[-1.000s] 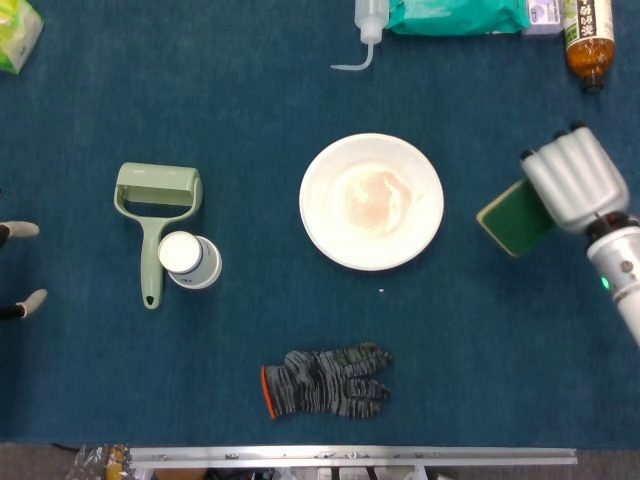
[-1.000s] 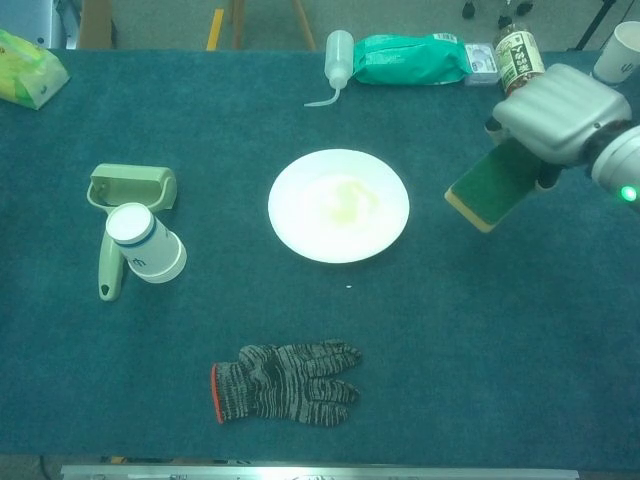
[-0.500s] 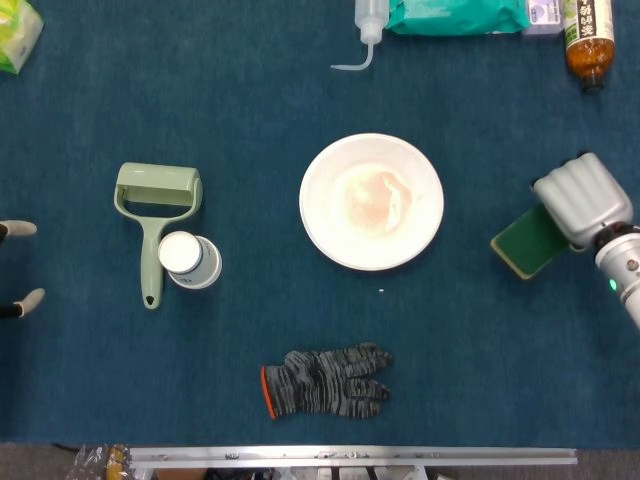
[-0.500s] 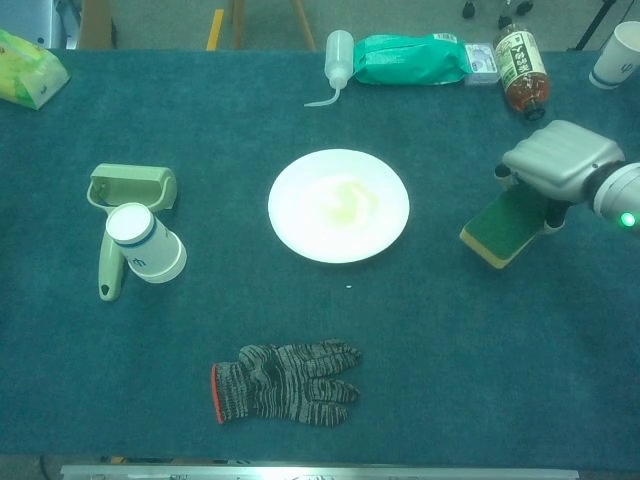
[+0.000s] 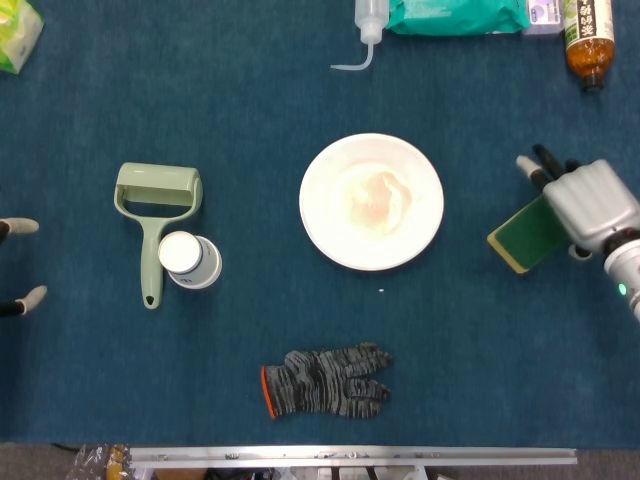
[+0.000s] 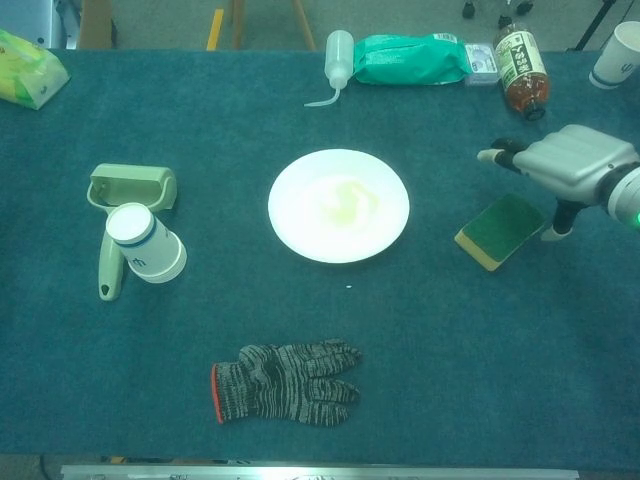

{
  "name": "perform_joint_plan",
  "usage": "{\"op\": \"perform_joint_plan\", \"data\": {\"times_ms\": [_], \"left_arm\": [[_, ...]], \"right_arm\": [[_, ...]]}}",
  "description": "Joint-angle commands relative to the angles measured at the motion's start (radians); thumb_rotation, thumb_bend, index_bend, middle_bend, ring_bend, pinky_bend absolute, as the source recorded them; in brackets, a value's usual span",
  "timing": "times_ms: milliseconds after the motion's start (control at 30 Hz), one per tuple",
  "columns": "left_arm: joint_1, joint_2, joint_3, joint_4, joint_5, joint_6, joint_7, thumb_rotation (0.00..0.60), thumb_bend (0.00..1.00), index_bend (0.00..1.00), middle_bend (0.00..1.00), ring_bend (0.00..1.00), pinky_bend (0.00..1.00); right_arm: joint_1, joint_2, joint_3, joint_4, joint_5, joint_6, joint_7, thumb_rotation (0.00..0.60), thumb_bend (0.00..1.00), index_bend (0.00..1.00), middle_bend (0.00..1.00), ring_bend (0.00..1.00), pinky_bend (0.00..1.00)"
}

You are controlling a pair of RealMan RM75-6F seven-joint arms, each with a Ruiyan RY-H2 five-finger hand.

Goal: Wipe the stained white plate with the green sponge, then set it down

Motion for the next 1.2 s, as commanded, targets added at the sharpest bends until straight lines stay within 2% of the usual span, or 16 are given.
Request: {"op": "perform_joint_plan", "data": {"times_ms": [33, 167, 267, 433, 633, 900, 1200], "left_arm": [[0.001, 0.001, -0.016, -0.009, 0.001, 0.028, 0.006, 0.600, 0.15, 0.29, 0.02, 0.09, 0.34], [0.002, 0.006, -0.044, -0.026, 0.005, 0.081, 0.022, 0.600, 0.15, 0.27, 0.06, 0.10, 0.34], [0.003, 0.013, -0.064, -0.043, 0.005, 0.114, 0.037, 0.600, 0.15, 0.27, 0.10, 0.14, 0.34], [0.006, 0.030, -0.083, -0.078, -0.001, 0.148, 0.079, 0.600, 0.15, 0.27, 0.11, 0.15, 0.34], [0.009, 0.045, -0.090, -0.106, -0.009, 0.161, 0.117, 0.600, 0.15, 0.27, 0.12, 0.15, 0.34], [0.006, 0.054, -0.082, -0.128, -0.007, 0.152, 0.139, 0.600, 0.15, 0.27, 0.13, 0.15, 0.34], [-0.006, 0.066, -0.087, -0.153, -0.028, 0.123, 0.156, 0.600, 0.15, 0.27, 0.13, 0.15, 0.35]], "right_arm": [[-0.066, 0.012, 0.008, 0.010, -0.127, 0.154, 0.018, 0.600, 0.00, 0.01, 0.06, 0.25, 0.48], [-0.141, 0.043, 0.001, 0.017, -0.231, 0.279, 0.059, 0.600, 0.00, 0.13, 0.21, 0.25, 0.48], [-0.205, 0.080, -0.008, 0.019, -0.292, 0.352, 0.115, 0.600, 0.00, 0.19, 0.26, 0.25, 0.47], [-0.324, 0.102, -0.033, 0.062, -0.387, 0.481, 0.167, 0.600, 0.00, 0.25, 0.30, 0.25, 0.43], [-0.454, 0.096, -0.044, 0.097, -0.485, 0.611, 0.228, 0.600, 0.00, 0.29, 0.32, 0.25, 0.42], [-0.576, 0.055, -0.023, 0.188, -0.545, 0.684, 0.311, 0.600, 0.00, 0.29, 0.34, 0.25, 0.42], [-0.622, 0.032, 0.037, 0.266, -0.550, 0.631, 0.414, 0.600, 0.00, 0.29, 0.34, 0.25, 0.42]]}}
